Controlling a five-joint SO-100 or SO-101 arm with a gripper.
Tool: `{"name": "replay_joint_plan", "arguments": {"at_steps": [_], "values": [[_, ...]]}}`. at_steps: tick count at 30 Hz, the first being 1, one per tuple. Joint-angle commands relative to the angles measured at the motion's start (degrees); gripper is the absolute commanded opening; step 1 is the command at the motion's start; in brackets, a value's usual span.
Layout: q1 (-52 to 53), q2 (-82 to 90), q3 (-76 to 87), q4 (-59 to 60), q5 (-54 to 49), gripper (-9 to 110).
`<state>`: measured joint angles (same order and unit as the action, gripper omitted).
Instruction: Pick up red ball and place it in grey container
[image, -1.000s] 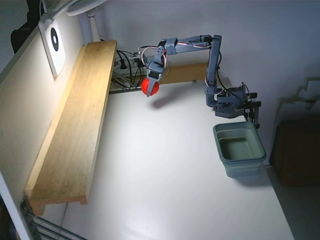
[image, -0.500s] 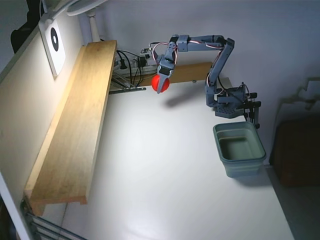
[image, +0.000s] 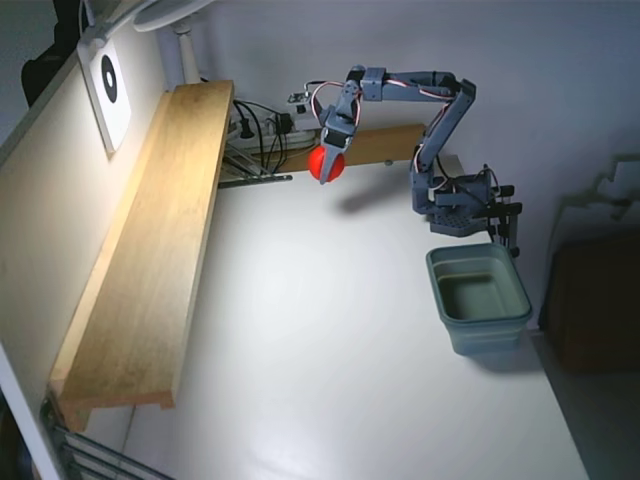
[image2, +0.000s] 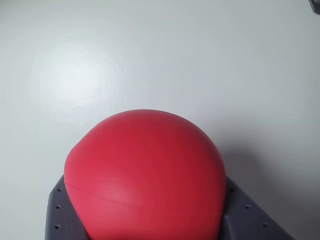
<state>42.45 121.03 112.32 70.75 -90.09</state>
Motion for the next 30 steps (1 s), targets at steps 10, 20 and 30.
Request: {"name": "replay_joint_plan", "arguments": {"at_steps": [10,20,30], "values": [[1.3,-0.4,-11.4,8.9,0.1,23],[1.3,-3.1,-20.2,15.0,0.1,23],[-11.0,-3.1,-20.2,15.0,0.1,23]]}}
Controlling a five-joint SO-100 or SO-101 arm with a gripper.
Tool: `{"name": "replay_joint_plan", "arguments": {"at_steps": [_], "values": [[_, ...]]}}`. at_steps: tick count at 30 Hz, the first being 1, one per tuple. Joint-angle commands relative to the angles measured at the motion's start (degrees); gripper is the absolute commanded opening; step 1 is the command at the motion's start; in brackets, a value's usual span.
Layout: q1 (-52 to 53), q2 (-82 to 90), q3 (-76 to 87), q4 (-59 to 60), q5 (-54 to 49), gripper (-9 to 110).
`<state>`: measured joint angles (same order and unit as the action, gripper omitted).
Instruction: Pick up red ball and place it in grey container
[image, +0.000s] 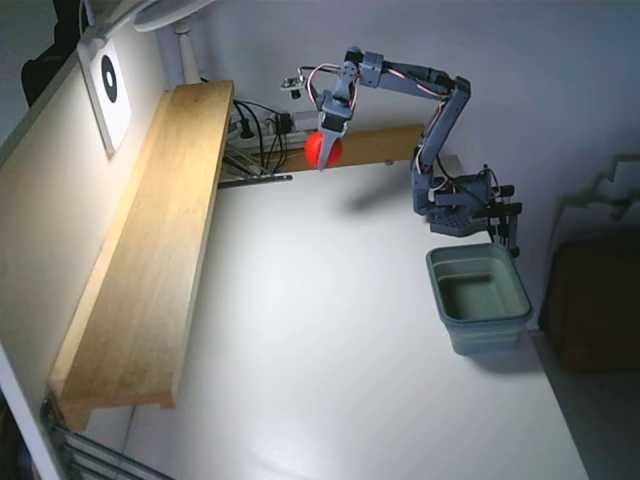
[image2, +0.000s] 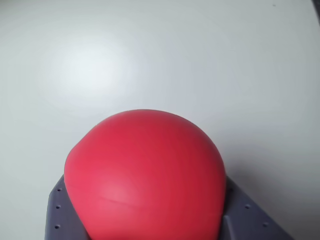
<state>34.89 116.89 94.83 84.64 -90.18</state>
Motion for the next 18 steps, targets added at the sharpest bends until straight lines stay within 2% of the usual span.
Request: {"name": "replay_joint_plan", "arguments": {"at_steps": [1,18], "values": [[-4.7,1.0,-2.7,1.1,0.2,23],[-33.7,1.0,-2.7,1.1,0.2,23]]}}
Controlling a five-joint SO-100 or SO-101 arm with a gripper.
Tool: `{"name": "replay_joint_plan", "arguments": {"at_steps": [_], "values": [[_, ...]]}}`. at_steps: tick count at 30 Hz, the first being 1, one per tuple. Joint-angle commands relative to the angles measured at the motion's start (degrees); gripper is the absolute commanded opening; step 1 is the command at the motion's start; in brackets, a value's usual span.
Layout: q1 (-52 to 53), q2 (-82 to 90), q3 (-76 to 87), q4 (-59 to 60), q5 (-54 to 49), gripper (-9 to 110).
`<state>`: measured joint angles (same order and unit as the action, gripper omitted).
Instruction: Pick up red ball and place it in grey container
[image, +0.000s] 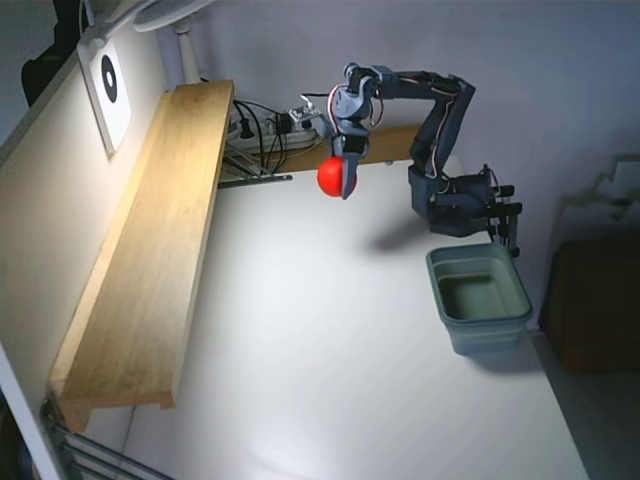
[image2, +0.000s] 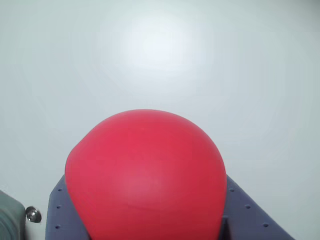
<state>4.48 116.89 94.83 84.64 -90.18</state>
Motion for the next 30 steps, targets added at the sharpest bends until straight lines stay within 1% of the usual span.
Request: {"name": "replay_joint_plan", "arguments": {"at_steps": [1,30], "values": [[-5.2,1.0,-2.7,1.1,0.2,23],[-53.3,1.0,-2.7,1.1,0.2,23]]}}
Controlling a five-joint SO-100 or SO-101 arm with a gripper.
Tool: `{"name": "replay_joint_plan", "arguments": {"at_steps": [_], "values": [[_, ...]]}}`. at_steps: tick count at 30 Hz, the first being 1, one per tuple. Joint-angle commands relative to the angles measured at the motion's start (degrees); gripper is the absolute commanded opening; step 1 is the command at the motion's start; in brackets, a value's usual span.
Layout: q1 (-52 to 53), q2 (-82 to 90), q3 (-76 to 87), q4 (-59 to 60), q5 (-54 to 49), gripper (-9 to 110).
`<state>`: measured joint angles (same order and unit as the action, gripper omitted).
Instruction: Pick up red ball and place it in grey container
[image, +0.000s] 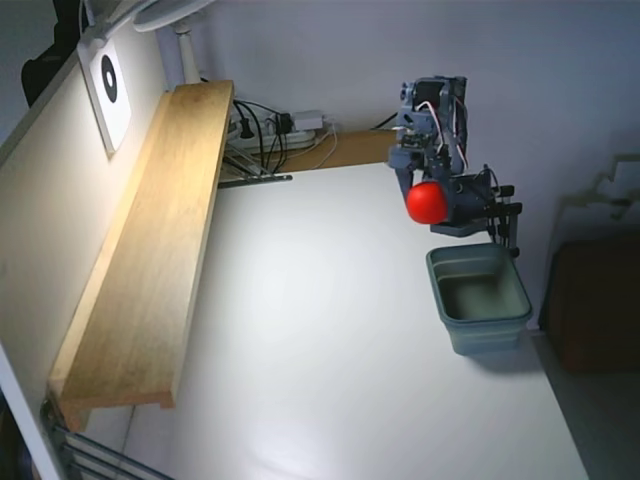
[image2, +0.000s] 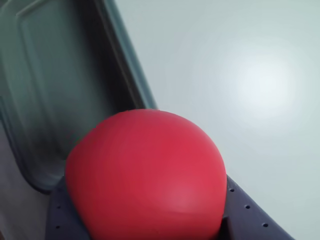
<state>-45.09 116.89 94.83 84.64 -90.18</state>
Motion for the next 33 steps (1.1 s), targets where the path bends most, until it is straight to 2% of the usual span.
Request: {"name": "replay_joint_plan", "arguments": {"at_steps": [1,6,17,33], "values": [[-4.3,1.0,-2.7,1.1,0.2,23],[-7.4,1.0,-2.7,1.1,0.2,23],[-7.5,0.7,-2.7,0.8,0.2,23],[-7.5,-11.2,-9.7,-4.1,0.2,23]]}}
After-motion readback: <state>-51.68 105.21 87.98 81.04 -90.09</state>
